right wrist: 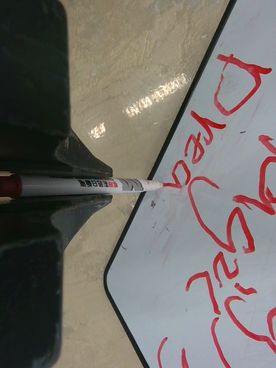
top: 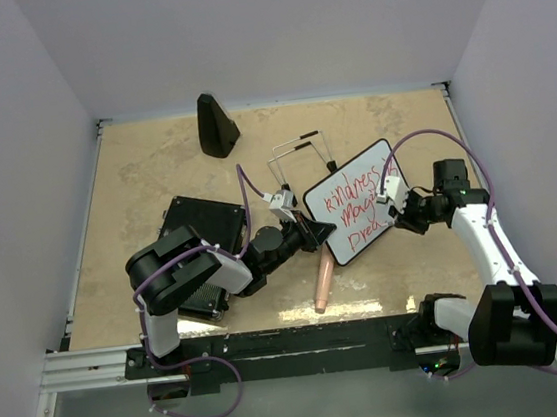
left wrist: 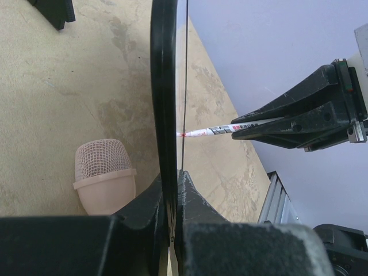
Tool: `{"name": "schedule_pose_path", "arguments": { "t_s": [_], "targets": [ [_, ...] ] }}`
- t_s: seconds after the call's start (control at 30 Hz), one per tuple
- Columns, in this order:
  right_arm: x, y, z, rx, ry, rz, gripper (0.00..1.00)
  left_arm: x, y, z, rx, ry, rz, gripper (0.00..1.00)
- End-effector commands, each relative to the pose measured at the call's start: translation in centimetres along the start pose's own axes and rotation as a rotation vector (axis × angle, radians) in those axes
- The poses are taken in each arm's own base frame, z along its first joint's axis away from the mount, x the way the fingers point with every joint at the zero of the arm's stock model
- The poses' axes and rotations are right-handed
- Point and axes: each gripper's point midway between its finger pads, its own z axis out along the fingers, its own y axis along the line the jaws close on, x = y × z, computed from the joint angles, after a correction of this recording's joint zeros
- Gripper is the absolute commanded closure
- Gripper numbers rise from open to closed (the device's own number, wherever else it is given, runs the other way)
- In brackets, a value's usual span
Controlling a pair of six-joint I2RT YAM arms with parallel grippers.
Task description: Write a sentence on the whiteboard
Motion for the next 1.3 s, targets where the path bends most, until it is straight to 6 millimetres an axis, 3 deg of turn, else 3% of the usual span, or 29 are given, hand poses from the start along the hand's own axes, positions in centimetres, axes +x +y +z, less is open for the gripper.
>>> {"name": "schedule_pose_path", "arguments": {
  "t_s": [0.0,0.13,0.27,0.63,0.8,0.93,1.27],
  "targets": [
    [-1.2,-0.2,-0.4,-0.001,-0.039,-0.015,1.00,-1.8,-3.0,0.6,0.104,-0.061,0.002,1.00],
    [-3.6,0.0,-2.2,0.001,-0.104,-0.046,1.00,-1.8,-2.9,0.5,0.100,-0.060,0.002,1.00],
    [-4.4,-0.5,-3.1,0.044,-0.121,-0.056,1.00,-1.7,-2.9,0.5,0.102,-0.058,0.004,1.00],
    [-3.3,0.2,-2.1,0.021,-0.105,-0.038,1.00,-1.7,-2.9,0.2,0.104,-0.061,0.005,1.00],
    [-2.3,-1.0,-1.6,0.080,-0.068,-0.007,1.00,-1.8,-2.9,0.2,0.104,-0.061,0.007,1.00],
    [-2.3,-1.7,-1.6,0.109,-0.069,0.004,1.00,-1.9,-2.9,0.1,0.102,-0.064,0.008,1.00],
    [-2.7,-1.2,-2.4,0.122,-0.093,-0.008,1.00,-1.9,-2.9,0.2,0.106,-0.064,0.011,1.00]
  ]
}}
